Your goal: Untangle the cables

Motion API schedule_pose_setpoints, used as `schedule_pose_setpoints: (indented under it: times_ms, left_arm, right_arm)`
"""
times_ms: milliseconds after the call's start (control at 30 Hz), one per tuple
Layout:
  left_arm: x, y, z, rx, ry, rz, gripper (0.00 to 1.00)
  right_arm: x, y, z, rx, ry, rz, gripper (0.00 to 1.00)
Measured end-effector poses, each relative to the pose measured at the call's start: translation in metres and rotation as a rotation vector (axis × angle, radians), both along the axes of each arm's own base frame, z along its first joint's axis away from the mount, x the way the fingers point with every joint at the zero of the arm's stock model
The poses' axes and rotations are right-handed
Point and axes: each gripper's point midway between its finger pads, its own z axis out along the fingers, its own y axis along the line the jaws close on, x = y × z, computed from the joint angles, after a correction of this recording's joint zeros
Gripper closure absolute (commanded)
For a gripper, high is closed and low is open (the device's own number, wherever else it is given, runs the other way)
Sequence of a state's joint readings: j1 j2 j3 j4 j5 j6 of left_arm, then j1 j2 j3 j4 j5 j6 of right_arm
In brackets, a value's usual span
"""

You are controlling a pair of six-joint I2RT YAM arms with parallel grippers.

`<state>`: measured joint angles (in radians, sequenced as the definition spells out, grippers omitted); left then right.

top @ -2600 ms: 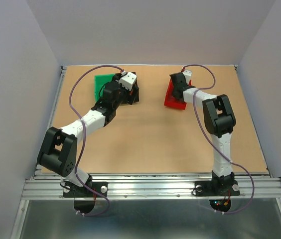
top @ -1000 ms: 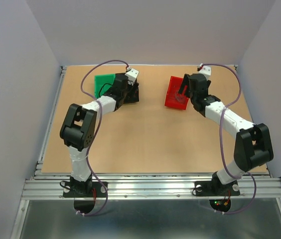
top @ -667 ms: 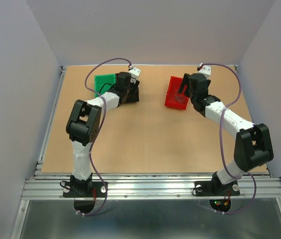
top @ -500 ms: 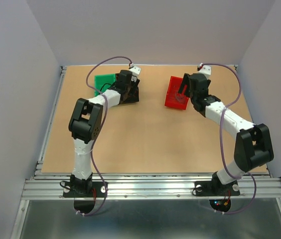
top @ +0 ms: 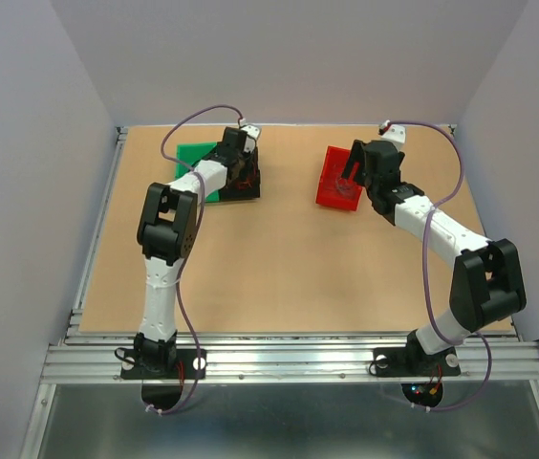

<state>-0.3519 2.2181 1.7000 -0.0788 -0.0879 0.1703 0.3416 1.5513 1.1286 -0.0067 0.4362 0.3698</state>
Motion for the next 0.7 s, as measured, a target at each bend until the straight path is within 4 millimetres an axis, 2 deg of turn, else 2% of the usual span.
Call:
schedule_pose_setpoints:
  times_ms: [133, 267, 300, 467, 533, 600, 700]
  left_arm:
    - [0.007, -0.009, -0.025, -0.004, 0.066, -0.018, 0.61]
    - [0.01, -0.013, -0.025, -0.015, 0.088, -0.029, 0.61]
    - [0.01, -0.014, -0.024, -0.017, 0.09, -0.031, 0.66]
    - [0.01, -0.016, -0.025, -0.021, 0.102, -0.03, 0.67]
    - [0.008, -0.014, -0.024, -0.025, 0.089, -0.028, 0.61]
    - [-0.004, -0.011, -0.024, -0.023, 0.09, -0.028, 0.55]
    - [-0.027, -0.005, -0.011, -0.01, 0.093, -0.032, 0.47]
  right_arm:
    - [0.0, 0.0, 0.0, 0.001, 0.0, 0.002, 0.18]
    - [0.0, 0.001, 0.0, 0.003, 0.0, 0.006, 0.19]
    - [0.0, 0.001, 0.0, 0.003, 0.0, 0.006, 0.19]
    - [0.001, 0.002, 0.001, 0.006, -0.006, 0.007, 0.19]
    - [0.001, 0.002, 0.002, 0.006, -0.009, 0.008, 0.19]
    - [0.002, 0.002, 0.002, 0.007, -0.011, 0.008, 0.19]
    - [0.002, 0.003, 0.003, 0.008, -0.013, 0.01, 0.19]
